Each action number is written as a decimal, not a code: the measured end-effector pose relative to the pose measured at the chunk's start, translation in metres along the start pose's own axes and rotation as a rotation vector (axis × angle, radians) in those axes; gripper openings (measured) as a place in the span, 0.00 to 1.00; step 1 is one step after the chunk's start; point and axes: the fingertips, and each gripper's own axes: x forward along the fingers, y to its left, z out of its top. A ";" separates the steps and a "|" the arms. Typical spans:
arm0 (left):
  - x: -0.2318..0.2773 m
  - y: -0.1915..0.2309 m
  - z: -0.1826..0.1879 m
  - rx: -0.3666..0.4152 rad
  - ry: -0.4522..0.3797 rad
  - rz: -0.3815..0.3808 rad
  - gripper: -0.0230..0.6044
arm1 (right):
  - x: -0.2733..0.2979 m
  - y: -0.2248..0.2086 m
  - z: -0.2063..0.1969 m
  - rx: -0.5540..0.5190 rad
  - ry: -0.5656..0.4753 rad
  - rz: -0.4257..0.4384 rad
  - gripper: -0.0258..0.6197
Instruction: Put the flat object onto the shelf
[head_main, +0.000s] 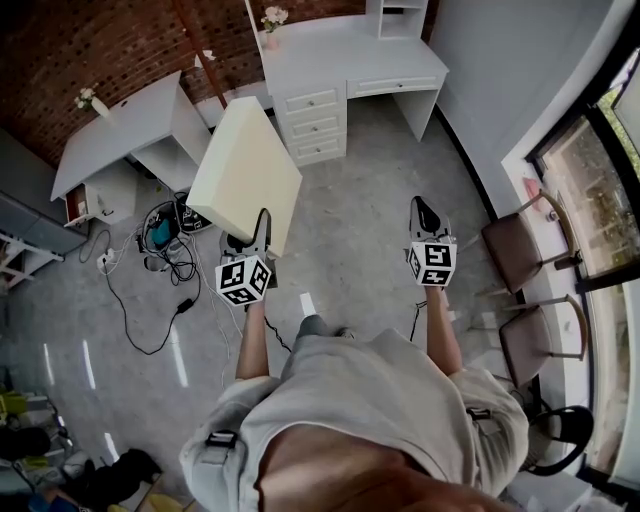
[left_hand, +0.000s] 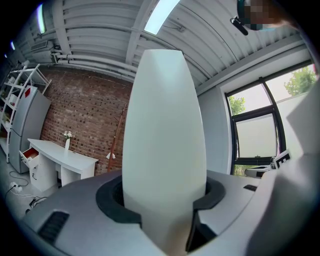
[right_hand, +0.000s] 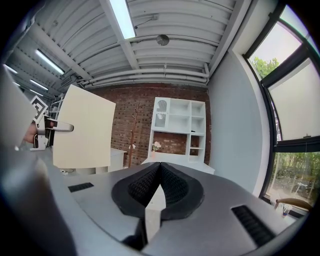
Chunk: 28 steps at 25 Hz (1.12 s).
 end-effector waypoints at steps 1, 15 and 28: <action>0.003 -0.001 -0.001 0.000 0.002 -0.001 0.46 | 0.001 -0.002 -0.003 0.001 0.004 -0.001 0.08; 0.092 -0.003 -0.020 -0.009 0.018 -0.045 0.46 | 0.064 -0.035 -0.015 -0.003 0.023 -0.029 0.08; 0.269 0.026 -0.005 -0.036 0.020 -0.122 0.46 | 0.215 -0.073 0.016 -0.017 0.020 -0.084 0.08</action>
